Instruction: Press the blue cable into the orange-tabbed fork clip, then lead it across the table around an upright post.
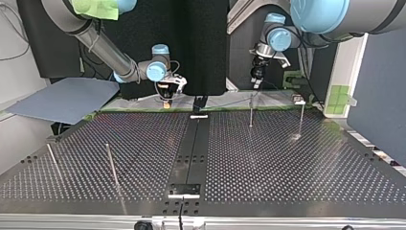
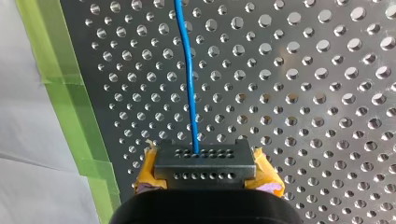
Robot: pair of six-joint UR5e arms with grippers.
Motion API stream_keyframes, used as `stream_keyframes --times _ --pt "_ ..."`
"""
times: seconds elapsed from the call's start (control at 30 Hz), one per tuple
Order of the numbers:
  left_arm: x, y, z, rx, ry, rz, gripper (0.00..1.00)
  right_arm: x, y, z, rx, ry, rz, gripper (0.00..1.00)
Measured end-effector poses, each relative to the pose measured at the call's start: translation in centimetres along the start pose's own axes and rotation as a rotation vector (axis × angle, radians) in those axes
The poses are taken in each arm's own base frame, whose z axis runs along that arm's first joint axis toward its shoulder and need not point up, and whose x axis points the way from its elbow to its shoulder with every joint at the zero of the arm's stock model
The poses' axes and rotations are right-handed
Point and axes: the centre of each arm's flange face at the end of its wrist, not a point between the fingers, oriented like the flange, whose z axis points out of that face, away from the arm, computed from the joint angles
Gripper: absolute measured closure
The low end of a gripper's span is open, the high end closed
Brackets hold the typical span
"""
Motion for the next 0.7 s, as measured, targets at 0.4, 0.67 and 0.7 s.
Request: stream_keyframes --times 0.4,0.67,0.7 --pt "-0.9 -0.6 1.2 0.012 -0.06 -0.006 0.0 -0.1 0.0 0.0 0.002 0.0 0.001 1.0" --pt "-1.0 -0.3 1.2 -0.033 -0.067 -0.009 0.0 -0.1 0.1 0.1 0.002 0.001 0.002 1.0" --pt "-1.0 -0.3 1.2 -0.037 -0.067 -0.01 0.0 -0.1 0.1 0.1 0.002 0.001 0.002 1.0"
